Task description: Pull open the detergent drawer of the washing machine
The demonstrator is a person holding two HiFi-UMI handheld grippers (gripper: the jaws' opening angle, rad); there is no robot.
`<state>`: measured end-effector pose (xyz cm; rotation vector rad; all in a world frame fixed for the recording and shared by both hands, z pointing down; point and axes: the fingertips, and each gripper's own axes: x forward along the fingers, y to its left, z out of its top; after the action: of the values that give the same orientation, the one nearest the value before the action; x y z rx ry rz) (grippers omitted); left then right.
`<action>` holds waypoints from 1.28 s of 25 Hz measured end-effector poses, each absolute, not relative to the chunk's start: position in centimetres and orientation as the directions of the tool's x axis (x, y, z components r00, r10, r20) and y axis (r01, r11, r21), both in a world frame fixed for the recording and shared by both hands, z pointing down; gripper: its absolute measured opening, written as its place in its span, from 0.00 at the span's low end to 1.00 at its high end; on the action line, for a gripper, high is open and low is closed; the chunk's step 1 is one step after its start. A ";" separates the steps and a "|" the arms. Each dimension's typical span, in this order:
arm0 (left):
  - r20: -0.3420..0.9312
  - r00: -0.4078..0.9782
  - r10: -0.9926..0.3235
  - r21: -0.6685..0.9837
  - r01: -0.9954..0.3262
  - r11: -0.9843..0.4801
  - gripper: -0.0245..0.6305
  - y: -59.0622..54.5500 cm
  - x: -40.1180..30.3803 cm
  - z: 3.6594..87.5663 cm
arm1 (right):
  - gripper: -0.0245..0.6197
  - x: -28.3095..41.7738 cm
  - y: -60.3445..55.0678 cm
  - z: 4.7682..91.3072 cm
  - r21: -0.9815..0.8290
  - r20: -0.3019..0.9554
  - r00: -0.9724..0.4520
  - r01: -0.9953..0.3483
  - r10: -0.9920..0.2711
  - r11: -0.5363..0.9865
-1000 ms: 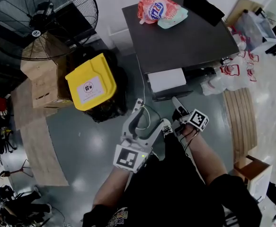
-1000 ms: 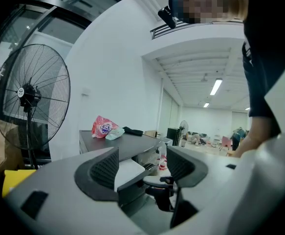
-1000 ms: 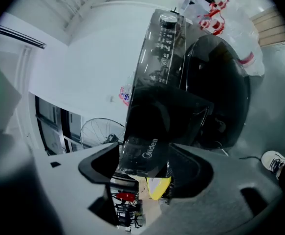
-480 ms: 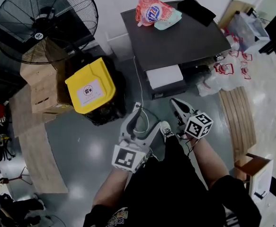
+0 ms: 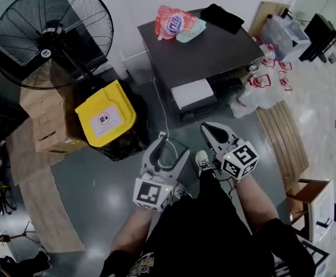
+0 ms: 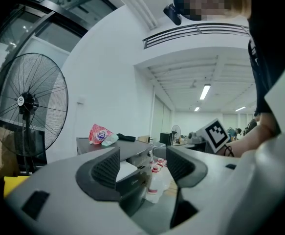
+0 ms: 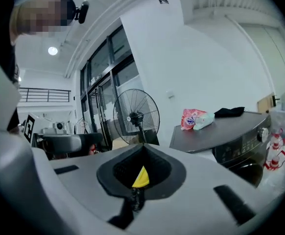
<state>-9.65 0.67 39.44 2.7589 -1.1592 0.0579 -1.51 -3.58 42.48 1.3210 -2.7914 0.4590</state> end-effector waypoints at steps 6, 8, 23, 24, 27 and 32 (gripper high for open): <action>0.084 0.721 -0.688 0.121 -0.692 -0.711 0.45 2.4 -9.5 39.5 | 0.04 -2.1 -0.3 39.5 -0.112 0.141 -0.632 -0.775 -0.762 0.622; 0.091 0.729 -0.678 0.118 -0.684 -0.720 0.39 3.1 -8.8 39.6 | 0.04 -1.7 0.6 38.7 -0.077 0.140 -0.630 -0.776 -0.763 0.626; 0.120 0.619 -0.776 0.084 -0.785 -0.614 0.06 8.0 0.1 39.3 | 0.04 6.2 6.8 36.2 -0.072 0.087 -0.730 -0.683 -0.678 0.727; 0.120 0.609 -0.784 0.082 -0.793 -0.604 0.06 8.5 0.7 39.2 | 0.04 6.6 7.3 36.2 -0.075 0.083 -0.743 -0.670 -0.665 0.739; 0.124 0.577 -0.807 0.074 -0.817 -0.572 0.06 10.0 2.0 39.0 | 0.04 7.5 8.7 36.1 -0.081 0.076 -0.775 -0.632 -0.627 0.771; 0.123 0.537 -0.835 0.074 -0.844 -0.532 0.06 11.7 3.6 39.1 | 0.04 8.5 10.3 36.0 -0.081 0.069 -0.811 -0.586 -0.582 0.807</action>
<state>3.62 11.74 39.07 2.6434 -1.4506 0.1099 8.52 10.33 36.05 0.9526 -2.9470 0.1523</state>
